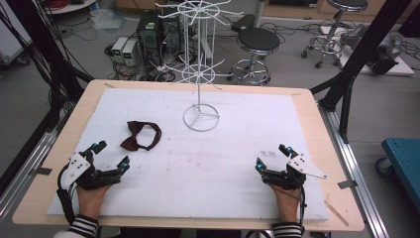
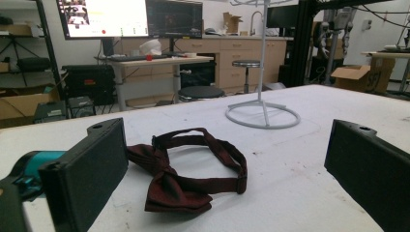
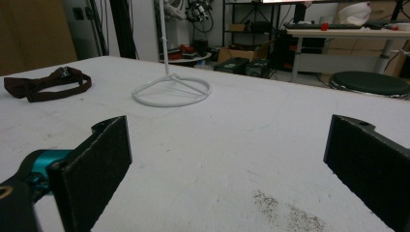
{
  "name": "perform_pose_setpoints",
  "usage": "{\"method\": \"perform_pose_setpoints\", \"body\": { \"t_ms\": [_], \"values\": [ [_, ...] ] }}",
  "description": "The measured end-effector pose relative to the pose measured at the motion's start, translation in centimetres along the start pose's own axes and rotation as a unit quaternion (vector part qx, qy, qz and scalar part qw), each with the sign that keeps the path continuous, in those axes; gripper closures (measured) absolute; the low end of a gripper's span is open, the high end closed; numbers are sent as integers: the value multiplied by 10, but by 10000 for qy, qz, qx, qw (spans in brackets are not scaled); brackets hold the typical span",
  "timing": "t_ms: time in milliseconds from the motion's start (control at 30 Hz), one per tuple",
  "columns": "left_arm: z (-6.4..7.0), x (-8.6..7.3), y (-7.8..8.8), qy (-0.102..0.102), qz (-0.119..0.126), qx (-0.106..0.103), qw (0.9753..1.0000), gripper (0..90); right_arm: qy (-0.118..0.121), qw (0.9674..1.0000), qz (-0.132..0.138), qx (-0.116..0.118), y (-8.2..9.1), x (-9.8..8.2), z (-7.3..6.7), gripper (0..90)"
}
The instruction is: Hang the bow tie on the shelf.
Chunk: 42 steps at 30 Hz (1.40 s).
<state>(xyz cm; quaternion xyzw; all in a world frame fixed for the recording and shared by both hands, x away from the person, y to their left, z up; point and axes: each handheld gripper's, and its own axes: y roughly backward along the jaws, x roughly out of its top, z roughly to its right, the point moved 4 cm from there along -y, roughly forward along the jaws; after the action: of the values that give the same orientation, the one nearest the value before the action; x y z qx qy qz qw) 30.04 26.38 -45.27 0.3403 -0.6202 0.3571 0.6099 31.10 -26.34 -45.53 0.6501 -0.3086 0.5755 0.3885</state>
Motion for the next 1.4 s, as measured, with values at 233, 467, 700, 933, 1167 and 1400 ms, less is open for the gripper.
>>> {"method": "perform_pose_setpoints", "body": {
  "t_ms": [233, 467, 700, 933, 1167, 1400],
  "values": [
    [-1, 0, -1, 57, -41, 5, 10000, 21, -8, 10000, 30, -24, 0, 0, 1, 23],
    [-2, 1, -3, -32, -151, 37, 9999, 21, 1, 10000, -1, -25, 0, 0, 0, 24],
    [-12, 23, -5, -17, -303, 135, 9994, 21, -11, 10000, 32, -30, 0, 0, 1, 24],
    [-17, 41, -13, -144, -963, 57, 9952, 21, 11, 10000, 33, -13, 0, 0, 1, 23],
    [-20, 52, -32, -312, -1723, -208, 9843, 21, -13, 10000, 34, -31, 0, 0, 1, 24],
    [-25, 68, -52, -417, -2166, -360, 9747, 21, -9, 10000, 31, -34, 0, 0, 1, 24]
  ]
}}
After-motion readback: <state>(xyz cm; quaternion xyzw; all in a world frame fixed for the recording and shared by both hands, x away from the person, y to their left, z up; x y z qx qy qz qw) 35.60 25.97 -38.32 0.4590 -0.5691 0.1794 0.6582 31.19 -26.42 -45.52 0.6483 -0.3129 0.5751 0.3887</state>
